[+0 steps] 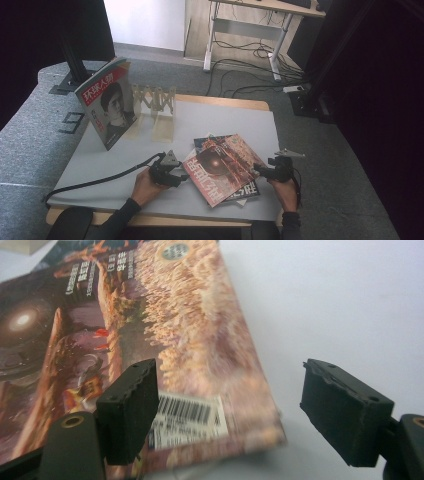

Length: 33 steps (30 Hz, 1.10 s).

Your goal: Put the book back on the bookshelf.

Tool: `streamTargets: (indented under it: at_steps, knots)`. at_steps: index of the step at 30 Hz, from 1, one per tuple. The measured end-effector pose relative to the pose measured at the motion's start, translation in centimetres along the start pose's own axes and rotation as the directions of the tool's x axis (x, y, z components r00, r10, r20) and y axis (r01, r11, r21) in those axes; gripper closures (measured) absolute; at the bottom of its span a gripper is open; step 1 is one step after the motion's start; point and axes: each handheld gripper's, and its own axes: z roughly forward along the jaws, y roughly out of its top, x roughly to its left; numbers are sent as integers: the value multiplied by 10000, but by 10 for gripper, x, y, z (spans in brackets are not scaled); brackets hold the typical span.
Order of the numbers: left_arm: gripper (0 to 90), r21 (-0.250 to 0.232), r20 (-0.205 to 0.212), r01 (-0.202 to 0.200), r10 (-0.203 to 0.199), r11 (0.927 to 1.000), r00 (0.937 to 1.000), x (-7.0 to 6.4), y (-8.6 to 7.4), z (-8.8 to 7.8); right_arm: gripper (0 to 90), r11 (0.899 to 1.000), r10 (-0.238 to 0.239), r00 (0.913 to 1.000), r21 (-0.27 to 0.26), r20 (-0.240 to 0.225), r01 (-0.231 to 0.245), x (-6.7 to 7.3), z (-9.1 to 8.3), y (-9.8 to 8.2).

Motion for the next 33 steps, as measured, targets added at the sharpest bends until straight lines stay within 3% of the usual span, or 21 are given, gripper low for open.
streamTargets:
  at_steps: [2, 4, 5, 7, 10, 13, 16, 19, 27, 31, 33]
  knots:
    - [321, -68, -41, 174, -175, 9998, 9998, -1, -1, 3, 226, 9996, 23, 9996, 277, -278, -15, -2, 10, 1]
    - [316, 55, 77, 275, -276, 9996, 9996, 1, -1, 6, 303, 9995, 254, 9968, 225, -760, -237, -4, 12, 2]
    - [318, 39, 63, 323, -324, 9995, 9995, 1, -1, 6, 301, 9997, 121, 9966, 219, -819, -103, -3, 12, 2]
    - [327, -112, -99, 424, -425, 9990, 9990, 3, 1, 6, 293, 9994, -114, 9975, 328, -692, 137, 1, 9, 2]
    - [334, -188, -67, 632, -633, 9978, 9980, 7, 4, 5, 283, 9992, -18, 9969, 402, -787, 50, 2, 7, -2]
    - [341, -137, -322, 656, -661, 9977, 9973, 12, 8, 5, 276, 9991, 6, 9963, 418, -863, 30, 5, 2, -7]
    - [344, -161, -463, 938, -944, 9955, 9945, 21, 14, 6, 274, 9989, -108, 9966, 451, -822, 146, 11, -4, -13]
    - [344, -343, -430, 1317, -1332, 9907, 9902, 31, 21, 8, 274, 9988, -214, 9968, 422, -765, 246, 18, -12, -20]
    - [337, -308, -481, 1726, -1740, 9845, 9836, 48, 32, 18, 280, 9983, -344, 9954, 432, -891, 384, 35, -27, -36]
    - [334, -19, -1207, 1343, -1335, 9909, 9837, 47, 27, 6, 279, 9982, -413, 9945, 383, -968, 451, 35, -29, -38]
    - [331, -53, -1211, 1344, -1340, 9909, 9835, 44, 21, -2, 224, 9982, -491, 9959, 311, -757, 516, 33, -27, -37]
